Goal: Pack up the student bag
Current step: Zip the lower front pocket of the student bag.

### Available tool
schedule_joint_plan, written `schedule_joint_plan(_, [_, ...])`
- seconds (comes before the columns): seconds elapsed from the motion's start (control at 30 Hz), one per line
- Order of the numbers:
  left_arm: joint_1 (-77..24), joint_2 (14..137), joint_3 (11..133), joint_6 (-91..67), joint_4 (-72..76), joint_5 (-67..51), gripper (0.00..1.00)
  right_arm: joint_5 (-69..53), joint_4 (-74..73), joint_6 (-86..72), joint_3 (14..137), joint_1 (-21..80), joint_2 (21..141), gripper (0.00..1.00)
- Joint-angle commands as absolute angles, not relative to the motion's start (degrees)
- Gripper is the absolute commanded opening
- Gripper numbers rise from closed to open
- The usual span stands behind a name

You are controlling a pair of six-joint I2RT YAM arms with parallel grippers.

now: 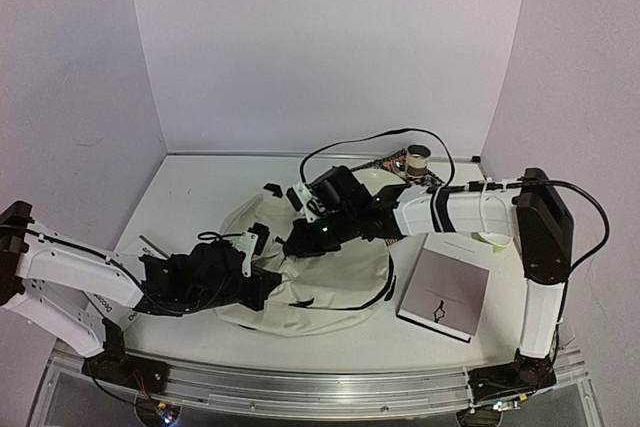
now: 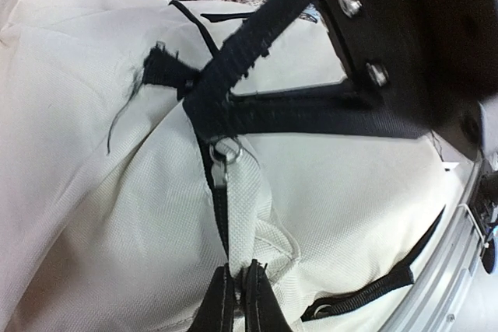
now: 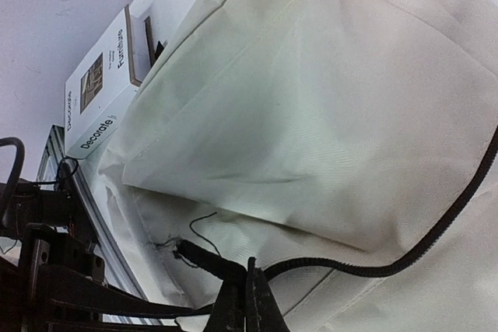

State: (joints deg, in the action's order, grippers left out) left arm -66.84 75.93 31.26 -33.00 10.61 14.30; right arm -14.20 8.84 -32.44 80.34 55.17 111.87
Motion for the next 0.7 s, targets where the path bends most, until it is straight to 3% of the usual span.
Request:
schedule_joint_plan(0.0, [-68.81,71.35,28.71,-34.64,6.90,7.20,0.00,-4.42,10.28,-30.73,83.13,46.82,110.02,0.00])
schedule_joint_plan(0.33, [-68.89,67.17,26.48,-37.10,1.22,3.09,0.00,-3.69,10.37,-28.33,84.34,42.02,111.02,0.00])
schedule_joint_plan(0.67, [-68.86,54.59,21.99,-41.34,-3.59,4.18,0.00,-4.32,10.47,-28.43,89.72,35.25,116.94,0.00])
